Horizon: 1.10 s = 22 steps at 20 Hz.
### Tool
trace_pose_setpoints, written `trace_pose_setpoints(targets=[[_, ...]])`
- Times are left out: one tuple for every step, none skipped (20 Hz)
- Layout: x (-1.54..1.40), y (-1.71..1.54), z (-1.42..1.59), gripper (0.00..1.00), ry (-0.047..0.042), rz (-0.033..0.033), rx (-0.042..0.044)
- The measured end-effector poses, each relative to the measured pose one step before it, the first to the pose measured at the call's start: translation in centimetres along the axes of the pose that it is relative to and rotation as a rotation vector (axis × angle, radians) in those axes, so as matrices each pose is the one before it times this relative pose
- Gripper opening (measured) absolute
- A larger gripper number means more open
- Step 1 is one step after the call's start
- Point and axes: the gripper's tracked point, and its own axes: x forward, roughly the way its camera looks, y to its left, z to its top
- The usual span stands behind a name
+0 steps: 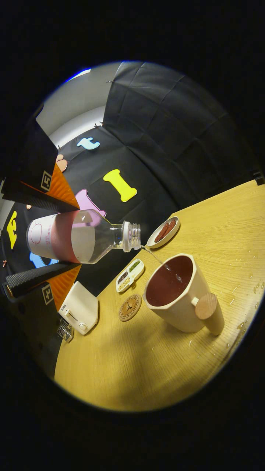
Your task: Take the bottle from table, then pour the juice into the cup, finally place the bottle on the coaster
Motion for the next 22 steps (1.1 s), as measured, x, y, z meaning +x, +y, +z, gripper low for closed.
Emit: trace_pose_setpoints(targets=[[-0.122,0.133,-0.057,0.75,0.00065,0.00003,0.00246],[0.035,0.078,0.08,0.75,0.00013,0.00105,0.00142],[-0.046,-0.009,0.044,0.75,-0.00179,0.00125,0.00108],[-0.012,0.069,0.001,0.75,-0.00166,-0.00049,0.00146],[-0.085,-0.024,0.012,0.75,0.00102,-0.00245,0.00138],[0.002,0.15,0.033,0.75,0.00185,-0.00173,0.00073],[-0.009,-0.11,-0.077,0.75,0.0004,-0.00253,-0.00057],[-0.025,-0.063,0.022,0.75,0.00063,-0.00172,-0.00001],[-0.154,-0.02,-0.153,0.75,0.00096,-0.00177,0.00165],[-0.054,-0.042,-0.099,0.75,0.00277,-0.00235,-0.00191],[-0.048,-0.006,-0.176,0.75,0.00334,-0.00345,-0.00261],[0.072,-0.008,0.043,0.75,0.0036,-0.00192,0.0],[-0.022,-0.102,-0.11,0.75,0.00184,-0.00198,-0.00003],[-0.035,-0.045,-0.043,0.75,0.0001,0.00047,-0.00032],[-0.058,0.135,-0.051,0.75,0.00037,-0.00074,-0.00115],[0.002,-0.151,-0.035,0.75,0.00001,-0.00009,-0.00117],[-0.083,0.075,-0.039,0.75,0.0003,-0.00217,-0.00174],[0.032,-0.123,0.032,0.75,0.00145,-0.00218,-0.00164],[-0.051,-0.013,-0.065,0.75,0.00124,-0.00236,-0.0014],[0.02,-0.057,-0.05,0.75,0.00073,-0.00126,-0.00133],[-0.001,-0.025,0.004,0.75,0.00044,-0.00063,-0.00097],[-0.011,0.074,0.022,0.75,0.00055,-0.00047,-0.00037]])
